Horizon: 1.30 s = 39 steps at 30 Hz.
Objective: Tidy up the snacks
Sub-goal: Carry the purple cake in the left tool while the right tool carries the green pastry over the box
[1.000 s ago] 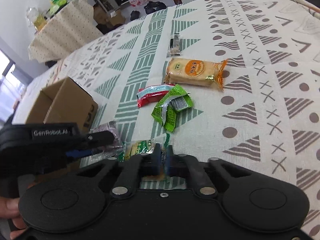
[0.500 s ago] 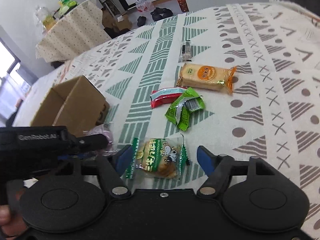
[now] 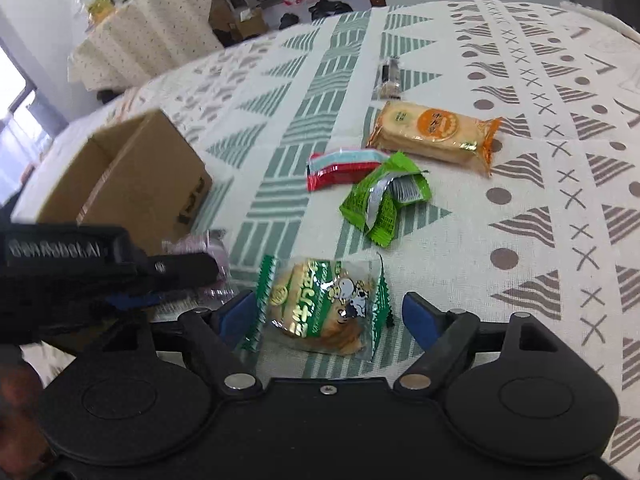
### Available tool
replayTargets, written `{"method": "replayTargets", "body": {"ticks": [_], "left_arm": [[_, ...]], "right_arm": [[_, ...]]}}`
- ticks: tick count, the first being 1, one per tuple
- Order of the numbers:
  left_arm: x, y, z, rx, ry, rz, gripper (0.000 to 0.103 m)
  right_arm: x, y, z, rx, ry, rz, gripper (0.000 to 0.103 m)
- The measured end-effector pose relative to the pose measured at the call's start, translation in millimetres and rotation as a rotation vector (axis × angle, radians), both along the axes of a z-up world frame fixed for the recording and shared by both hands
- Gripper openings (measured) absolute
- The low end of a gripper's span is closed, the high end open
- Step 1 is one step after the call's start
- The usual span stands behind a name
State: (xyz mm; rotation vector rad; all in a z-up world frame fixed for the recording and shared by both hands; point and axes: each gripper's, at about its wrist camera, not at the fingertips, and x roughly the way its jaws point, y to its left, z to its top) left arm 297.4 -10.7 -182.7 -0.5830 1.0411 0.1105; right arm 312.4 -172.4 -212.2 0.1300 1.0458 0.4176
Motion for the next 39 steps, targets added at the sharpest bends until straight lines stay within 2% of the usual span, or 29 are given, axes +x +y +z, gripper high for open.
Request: {"method": "replayTargets", "body": {"ticks": [2, 7, 10, 13, 28, 39], "left_arm": [[1, 0, 0, -0.002, 0.002, -0.001, 0.026], [1, 0, 3, 0.004, 0.002, 0.0, 0.026], [-2, -1, 8, 0.011, -0.007, -0.003, 0.026], [-6, -1, 16, 0.019, -0.02, -0.005, 0.026], [-35, 3, 68, 0.04, -0.117, -0.008, 0.025], [-55, 44, 99, 0.055, -0.18, 0.049, 0.026]], "right_arm": [[-1, 3, -2, -0.013, -0.016, 0.016, 0.079], [-1, 3, -1, -0.009, -0.016, 0.051, 0.053], [1, -3, 1, 0.017, 0.007, 0.041, 0.048], [0, -10, 6, 0.046, 0.019, 0.019, 0.047], [-12, -16, 56, 0.139, -0.102, -0.014, 0.047], [-25, 2, 89, 0.217, -0.165, -0.044, 0.047]]}}
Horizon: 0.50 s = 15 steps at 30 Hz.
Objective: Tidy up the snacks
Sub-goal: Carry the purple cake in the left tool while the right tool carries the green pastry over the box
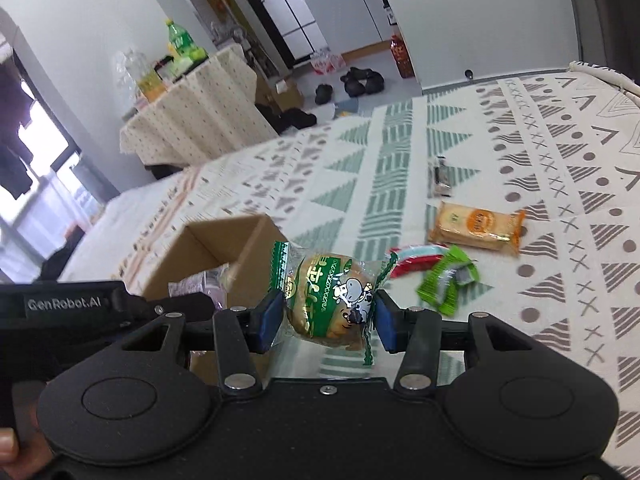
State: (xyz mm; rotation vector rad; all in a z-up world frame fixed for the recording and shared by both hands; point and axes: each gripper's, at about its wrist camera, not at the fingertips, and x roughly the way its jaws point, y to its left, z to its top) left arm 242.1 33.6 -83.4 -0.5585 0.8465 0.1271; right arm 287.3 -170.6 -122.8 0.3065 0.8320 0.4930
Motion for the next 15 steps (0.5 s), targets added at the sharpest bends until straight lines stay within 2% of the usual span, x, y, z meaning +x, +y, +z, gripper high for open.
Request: {"method": "replayTargets", "body": {"ticks": [6, 15], "left_arm": [[-11, 34, 10, 0.012, -0.018, 0.045, 0.026], [-16, 82, 9, 0.005, -0.009, 0.112, 0.026]], "right_arm": [[-2, 19, 10, 0.062, -0.018, -0.003, 0.047], [-6, 56, 12, 0.069, -0.025, 0.028, 0.047]]}}
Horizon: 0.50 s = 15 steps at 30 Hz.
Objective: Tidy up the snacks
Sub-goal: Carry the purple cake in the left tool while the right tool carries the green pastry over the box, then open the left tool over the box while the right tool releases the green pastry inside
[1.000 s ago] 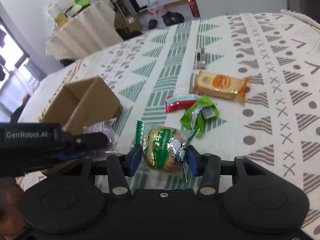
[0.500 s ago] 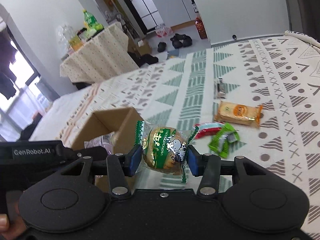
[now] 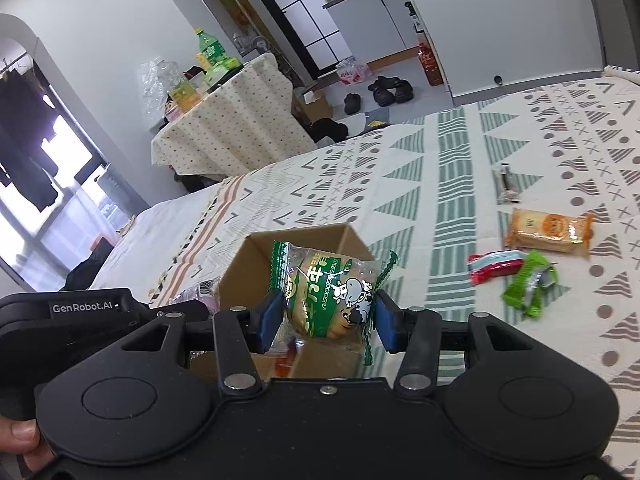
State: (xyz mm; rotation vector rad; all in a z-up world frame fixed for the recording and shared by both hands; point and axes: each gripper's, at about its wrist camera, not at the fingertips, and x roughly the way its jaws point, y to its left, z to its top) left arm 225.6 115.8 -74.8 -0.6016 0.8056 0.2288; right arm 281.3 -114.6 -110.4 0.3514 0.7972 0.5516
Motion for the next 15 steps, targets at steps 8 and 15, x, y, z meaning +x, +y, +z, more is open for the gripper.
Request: {"method": "replayTargets", "body": {"ticks": [8, 15], "left_arm": [[0, 24, -11, -0.024, 0.027, 0.066, 0.041], [-5, 36, -8, -0.012, 0.033, 0.082, 0.053]], "right_arm": [[2, 28, -1, 0.005, 0.017, 0.009, 0.047], [8, 55, 6, -0.006, 0.032, 0.034, 0.048]]}}
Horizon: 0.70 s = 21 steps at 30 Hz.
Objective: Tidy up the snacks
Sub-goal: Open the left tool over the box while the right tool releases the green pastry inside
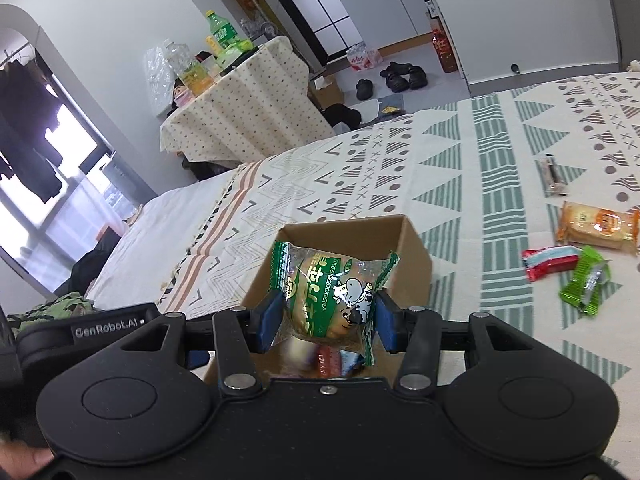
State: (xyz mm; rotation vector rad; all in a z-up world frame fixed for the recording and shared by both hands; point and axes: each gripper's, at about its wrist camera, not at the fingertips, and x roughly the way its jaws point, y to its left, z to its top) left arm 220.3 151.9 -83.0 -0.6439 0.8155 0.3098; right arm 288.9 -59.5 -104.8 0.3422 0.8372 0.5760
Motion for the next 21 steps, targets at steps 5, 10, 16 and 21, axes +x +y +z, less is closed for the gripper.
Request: {"method": "replayTargets", "body": {"ticks": [5, 10, 16, 21], "left_arm": [[-4, 5, 4, 0.022, 0.014, 0.003, 0.076], [-6, 1, 4, 0.027, 0.035, -0.009, 0.086], [-9, -15, 7, 0.038, 0.056, -0.045, 0.093], [-12, -30, 13, 0.026, 0.04, -0.073, 0.096]], "right_arm": [[2, 11, 8, 0.0, 0.001, 0.0, 0.063], [-1, -5, 15, -0.04, -0.015, -0.036, 0.069], [-9, -35, 16, -0.1, -0.006, -0.088, 0.069], [-18, -59, 17, -0.145, -0.004, -0.1, 0.069]]}}
